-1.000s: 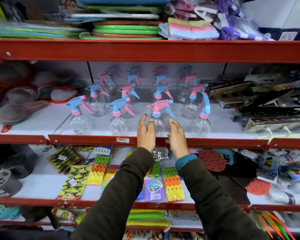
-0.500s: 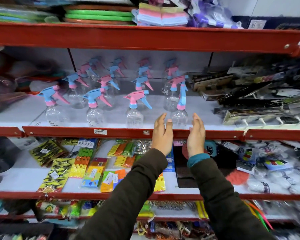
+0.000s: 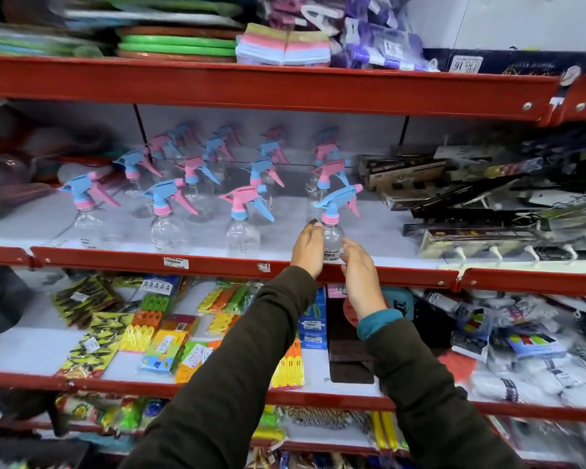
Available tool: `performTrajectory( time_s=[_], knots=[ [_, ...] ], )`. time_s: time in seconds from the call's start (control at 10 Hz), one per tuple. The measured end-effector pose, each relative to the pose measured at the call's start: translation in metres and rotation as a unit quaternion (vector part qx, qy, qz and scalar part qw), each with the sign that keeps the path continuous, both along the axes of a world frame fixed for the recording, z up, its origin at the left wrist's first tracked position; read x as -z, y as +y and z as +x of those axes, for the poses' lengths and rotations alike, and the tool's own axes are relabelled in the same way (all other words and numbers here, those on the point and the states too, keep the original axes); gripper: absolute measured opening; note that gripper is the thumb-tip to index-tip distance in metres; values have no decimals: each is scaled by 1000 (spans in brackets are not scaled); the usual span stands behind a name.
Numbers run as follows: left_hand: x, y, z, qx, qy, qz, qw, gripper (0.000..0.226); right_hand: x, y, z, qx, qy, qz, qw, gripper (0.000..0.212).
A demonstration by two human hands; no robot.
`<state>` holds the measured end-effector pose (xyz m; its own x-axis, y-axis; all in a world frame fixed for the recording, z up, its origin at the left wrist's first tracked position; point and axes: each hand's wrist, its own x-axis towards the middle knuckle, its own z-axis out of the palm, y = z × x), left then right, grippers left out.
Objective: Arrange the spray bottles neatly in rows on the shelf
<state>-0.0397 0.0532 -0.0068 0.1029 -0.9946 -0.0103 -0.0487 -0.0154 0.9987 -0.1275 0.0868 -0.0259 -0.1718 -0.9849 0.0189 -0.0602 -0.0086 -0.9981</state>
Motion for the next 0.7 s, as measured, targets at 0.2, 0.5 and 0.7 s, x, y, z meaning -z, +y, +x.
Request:
performTrajectory(
  time_s=[0.2, 0.5, 0.7],
  knots=[
    [-7, 15, -2, -82, 9, -54, 995, 46, -8, -15, -7, 4, 5, -9, 1000, 54],
    [-4, 12, -3, -37, -22, -39, 998, 44, -4, -23, -2, -10, -11, 1, 1000, 49],
    [-2, 13, 0, -19, -36, -44, 998, 47, 1, -23, -5, 3, 1, -10, 1000, 47]
  ],
)
